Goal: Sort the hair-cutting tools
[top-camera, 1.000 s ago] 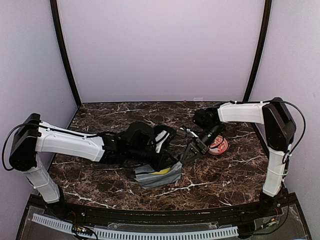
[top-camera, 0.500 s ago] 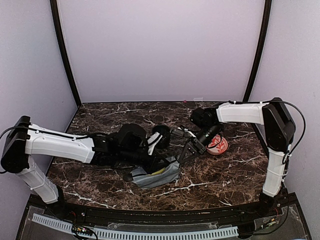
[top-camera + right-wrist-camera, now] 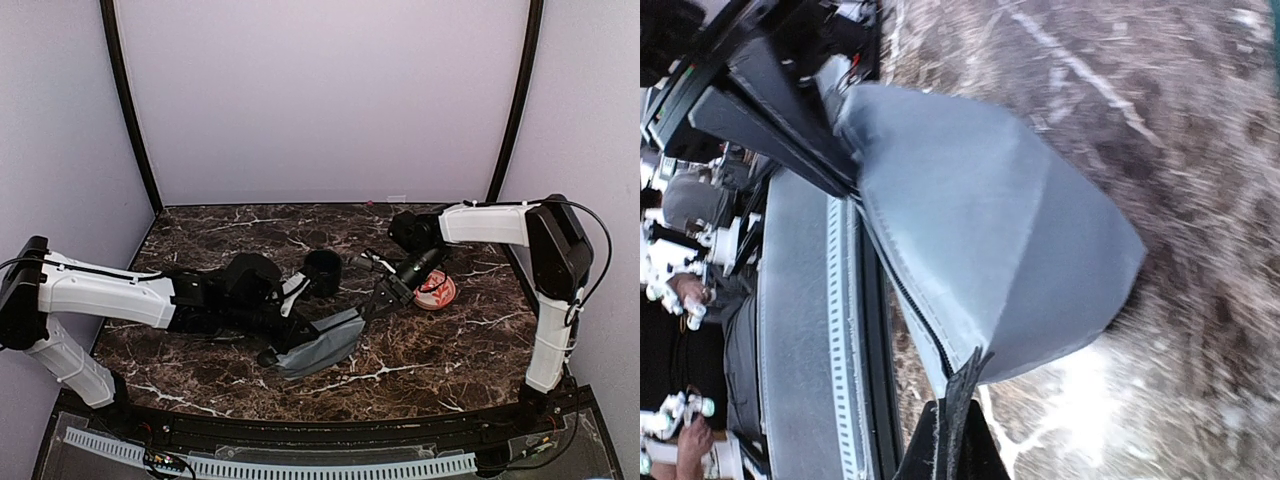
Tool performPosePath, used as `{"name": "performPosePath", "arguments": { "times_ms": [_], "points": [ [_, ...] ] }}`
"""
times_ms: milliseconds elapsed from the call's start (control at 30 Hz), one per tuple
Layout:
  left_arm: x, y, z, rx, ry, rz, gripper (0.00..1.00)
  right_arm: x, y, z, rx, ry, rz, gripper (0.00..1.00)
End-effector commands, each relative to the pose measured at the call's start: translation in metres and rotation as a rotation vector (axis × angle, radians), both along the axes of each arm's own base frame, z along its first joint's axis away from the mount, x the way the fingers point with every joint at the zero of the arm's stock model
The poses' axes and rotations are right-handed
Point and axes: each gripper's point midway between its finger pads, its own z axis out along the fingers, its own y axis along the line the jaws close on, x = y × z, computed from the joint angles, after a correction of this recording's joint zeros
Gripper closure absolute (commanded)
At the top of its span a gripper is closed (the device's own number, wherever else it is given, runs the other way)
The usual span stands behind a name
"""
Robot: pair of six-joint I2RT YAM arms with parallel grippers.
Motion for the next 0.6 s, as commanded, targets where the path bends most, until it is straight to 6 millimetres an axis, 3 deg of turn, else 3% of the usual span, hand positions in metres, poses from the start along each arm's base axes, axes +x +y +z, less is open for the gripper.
{"name": "performPosePath", "arguments": {
  "times_ms": [0,233,467,500,567],
  "points": [
    [-0.008,0.031,-0.006,0.088,0.024,0.033,1.00,0.031,-0.021,-0.005,-0.037,-0.019,-0.108,1.00],
    [-0.011,0.057,-0.015,0.194,0.032,0.058,1.00,0.045,-0.036,-0.004,-0.033,-0.026,-0.168,1.00],
    [-0.004,0.065,-0.015,0.262,0.020,0.067,1.00,0.046,-0.036,-0.004,-0.030,-0.027,-0.170,1.00],
    [-0.003,0.062,-0.012,0.259,0.014,0.065,0.98,0.046,-0.035,-0.001,-0.025,-0.027,-0.168,1.00],
    [0.004,0.057,-0.003,0.250,-0.011,0.070,0.84,0.046,-0.034,0.006,-0.011,-0.032,-0.159,1.00]
  ]
}}
